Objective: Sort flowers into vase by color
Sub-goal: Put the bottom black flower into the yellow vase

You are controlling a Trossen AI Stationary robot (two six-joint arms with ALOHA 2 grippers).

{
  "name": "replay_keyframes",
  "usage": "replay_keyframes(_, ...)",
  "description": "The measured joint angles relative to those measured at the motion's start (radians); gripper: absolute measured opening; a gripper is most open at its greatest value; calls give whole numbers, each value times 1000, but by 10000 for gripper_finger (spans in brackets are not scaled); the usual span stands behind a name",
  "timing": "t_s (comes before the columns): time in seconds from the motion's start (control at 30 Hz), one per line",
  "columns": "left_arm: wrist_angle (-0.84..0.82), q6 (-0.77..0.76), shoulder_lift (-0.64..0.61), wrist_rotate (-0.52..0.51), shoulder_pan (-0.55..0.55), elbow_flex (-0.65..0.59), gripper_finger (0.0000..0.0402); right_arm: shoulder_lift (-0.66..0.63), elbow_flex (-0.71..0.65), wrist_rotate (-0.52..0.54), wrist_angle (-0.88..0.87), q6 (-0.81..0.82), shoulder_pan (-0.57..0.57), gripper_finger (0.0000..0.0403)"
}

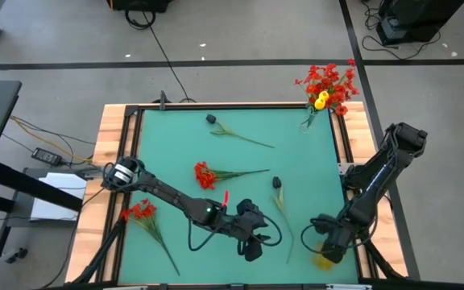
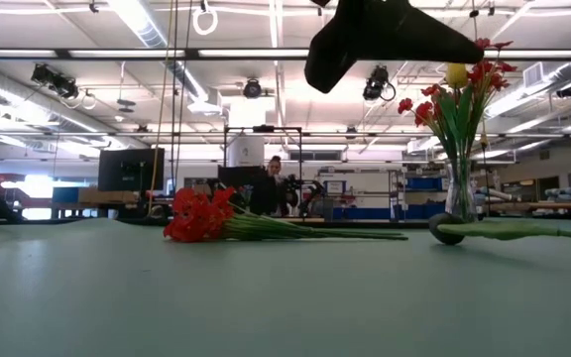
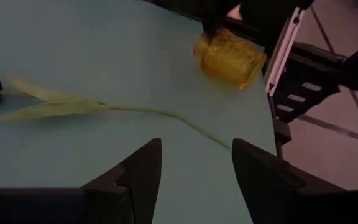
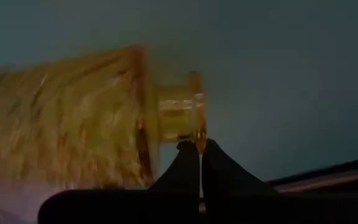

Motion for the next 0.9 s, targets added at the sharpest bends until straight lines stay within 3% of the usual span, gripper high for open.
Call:
replay_keyframes(0.2,-12,43,0,0,7,0,201,-18,104,172,-263,-81,-37,4)
replay_keyframes(0.53,-27,51,0,1,40,0,201,5,317,554,-838,-211,-82,2)
replay_keyframes(0.77,-37,51,0,37,72,0,201,66,352,613,-807,-454,-104,3)
replay_keyframes(0.9,-37,50,0,37,82,0,201,72,352,616,-757,-391,-100,21)
